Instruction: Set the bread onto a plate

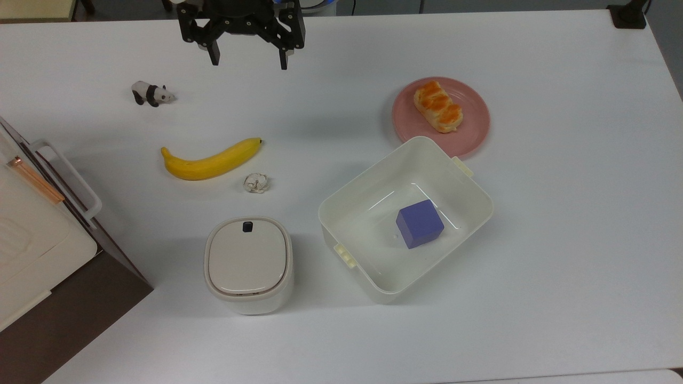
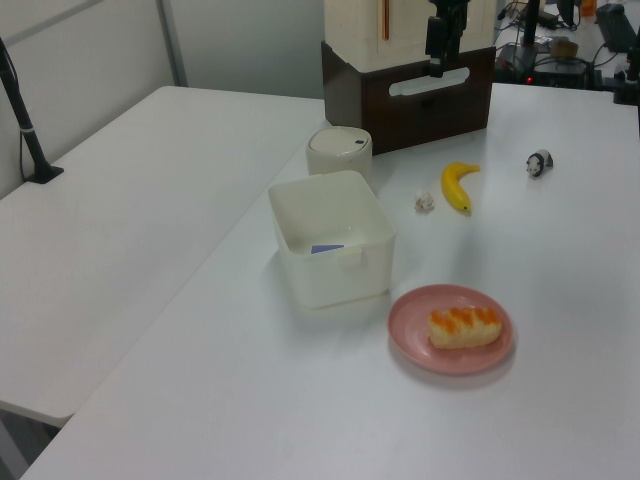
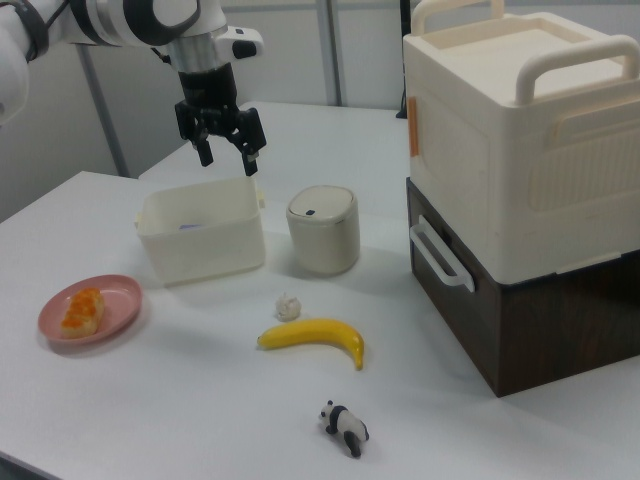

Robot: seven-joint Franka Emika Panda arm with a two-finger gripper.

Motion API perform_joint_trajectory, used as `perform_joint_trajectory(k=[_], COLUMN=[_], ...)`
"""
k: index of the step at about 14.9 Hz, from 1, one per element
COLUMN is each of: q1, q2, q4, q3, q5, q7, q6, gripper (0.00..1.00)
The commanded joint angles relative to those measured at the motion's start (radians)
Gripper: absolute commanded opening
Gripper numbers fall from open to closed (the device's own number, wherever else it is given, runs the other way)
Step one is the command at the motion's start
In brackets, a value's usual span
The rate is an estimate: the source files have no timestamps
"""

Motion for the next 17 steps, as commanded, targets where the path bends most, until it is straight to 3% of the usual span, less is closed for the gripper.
perform_joint_trajectory(k=[1,17], q1=[0.019,0.019], q2=[-0.003,-0.014], q4=[0.009,0.005], q3=[-0.008,-0.029], q5=[0.014,0.018], q7=[0.059,0.065], q6=[-0.03,-0.06], gripper=[1.0,1.0])
